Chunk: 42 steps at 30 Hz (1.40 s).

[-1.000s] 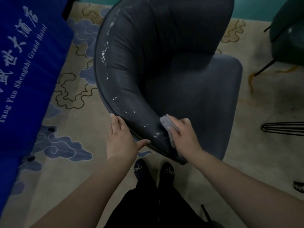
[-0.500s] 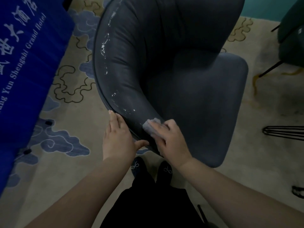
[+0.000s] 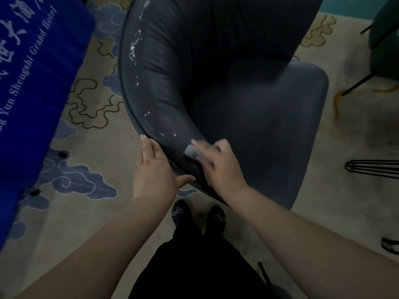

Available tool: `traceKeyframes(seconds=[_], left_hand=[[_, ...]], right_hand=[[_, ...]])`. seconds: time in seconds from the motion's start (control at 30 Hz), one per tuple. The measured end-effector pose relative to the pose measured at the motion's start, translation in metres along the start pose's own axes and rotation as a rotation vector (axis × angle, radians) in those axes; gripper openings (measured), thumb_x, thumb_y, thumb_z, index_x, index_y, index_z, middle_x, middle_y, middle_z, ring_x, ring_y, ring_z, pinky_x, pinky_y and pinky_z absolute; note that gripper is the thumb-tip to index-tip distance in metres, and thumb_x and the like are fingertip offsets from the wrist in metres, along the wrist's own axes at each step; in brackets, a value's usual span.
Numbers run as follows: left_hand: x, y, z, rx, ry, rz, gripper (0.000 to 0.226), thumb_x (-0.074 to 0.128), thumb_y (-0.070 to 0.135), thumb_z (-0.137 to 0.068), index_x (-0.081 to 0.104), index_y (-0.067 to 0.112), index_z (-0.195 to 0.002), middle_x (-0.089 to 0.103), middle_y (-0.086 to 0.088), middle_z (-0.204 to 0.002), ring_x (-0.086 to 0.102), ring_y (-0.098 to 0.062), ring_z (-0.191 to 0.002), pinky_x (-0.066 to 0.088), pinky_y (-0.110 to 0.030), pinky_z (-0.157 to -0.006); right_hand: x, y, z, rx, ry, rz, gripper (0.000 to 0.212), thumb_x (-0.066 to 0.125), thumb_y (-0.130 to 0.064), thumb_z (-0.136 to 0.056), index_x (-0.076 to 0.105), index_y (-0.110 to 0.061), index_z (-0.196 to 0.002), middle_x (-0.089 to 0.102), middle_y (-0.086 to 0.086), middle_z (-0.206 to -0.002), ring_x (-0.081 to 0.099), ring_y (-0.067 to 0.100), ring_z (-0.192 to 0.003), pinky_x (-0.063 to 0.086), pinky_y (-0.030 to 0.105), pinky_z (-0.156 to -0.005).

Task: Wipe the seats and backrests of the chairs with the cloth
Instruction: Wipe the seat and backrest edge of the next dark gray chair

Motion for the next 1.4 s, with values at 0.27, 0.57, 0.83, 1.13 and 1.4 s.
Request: traceKeyframes(seconds=[0.27, 0.57, 0.83, 1.13, 1.4], left_hand=[[-0.002, -0.001, 0.002, 0.012, 0.016, -0.009, 0.136, 0.071, 0.072, -0.061, 0.003, -0.001, -0.153, -0.003, -0.016, -0.162, 0.012, -0.029, -0.148, 0.016, -0.035, -0.119], [0.0, -0.002, 0.001, 0.008, 0.027, 0.01, 0.136, 0.071, 0.072, -0.061, 0.004, -0.001, -0.153, -0.003, -0.015, -0.162, 0.014, -0.028, -0.148, 0.02, -0.034, -0.117], [0.004, -0.008, 0.002, 0.025, 0.044, 0.159, 0.133, 0.071, 0.067, -0.061, 0.003, 0.001, -0.154, -0.007, -0.011, -0.163, 0.005, -0.024, -0.149, 0.006, -0.026, -0.116], [0.003, -0.035, -0.004, 0.043, 0.143, 0.469, 0.095, 0.081, 0.036, -0.072, 0.032, 0.012, -0.15, 0.02, 0.001, -0.161, 0.019, -0.008, -0.145, 0.005, 0.001, -0.104], [-0.004, -0.05, -0.017, -0.027, 0.204, 0.859, 0.078, 0.085, 0.021, -0.071, 0.044, 0.056, -0.128, 0.055, 0.029, -0.124, 0.051, 0.013, -0.111, 0.045, -0.021, -0.098]], right_hand=[[-0.033, 0.028, 0.05, -0.08, -0.011, 0.016, 0.042, 0.056, -0.02, -0.092, 0.052, -0.021, -0.134, 0.042, 0.01, -0.092, 0.048, 0.014, -0.08, 0.036, 0.007, -0.079], [-0.008, 0.016, -0.002, -0.028, -0.036, -0.029, 0.043, 0.062, -0.014, -0.092, 0.055, -0.026, -0.132, 0.041, 0.008, -0.095, 0.046, 0.008, -0.083, 0.032, 0.0, -0.083], [-0.019, 0.011, 0.035, -0.103, 0.007, 0.007, 0.041, 0.06, -0.014, -0.088, 0.058, -0.02, -0.129, 0.041, 0.007, -0.095, 0.042, 0.001, -0.084, 0.038, 0.007, -0.082], [0.014, -0.029, -0.038, -0.214, -0.067, 0.049, 0.042, 0.063, -0.01, -0.09, 0.058, -0.022, -0.13, 0.042, 0.009, -0.097, 0.047, 0.013, -0.085, 0.044, 0.013, -0.082], [0.031, -0.045, -0.056, -0.254, -0.104, 0.114, 0.043, 0.064, -0.014, -0.089, 0.058, -0.026, -0.13, 0.044, 0.011, -0.099, 0.05, 0.02, -0.086, 0.048, 0.029, -0.079]])
Point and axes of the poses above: each hand's wrist, its own z-axis away from the middle knuckle, its own x-axis out of the palm, y = z × x, the point moved 4 cm from there along -z, towards the middle knuckle
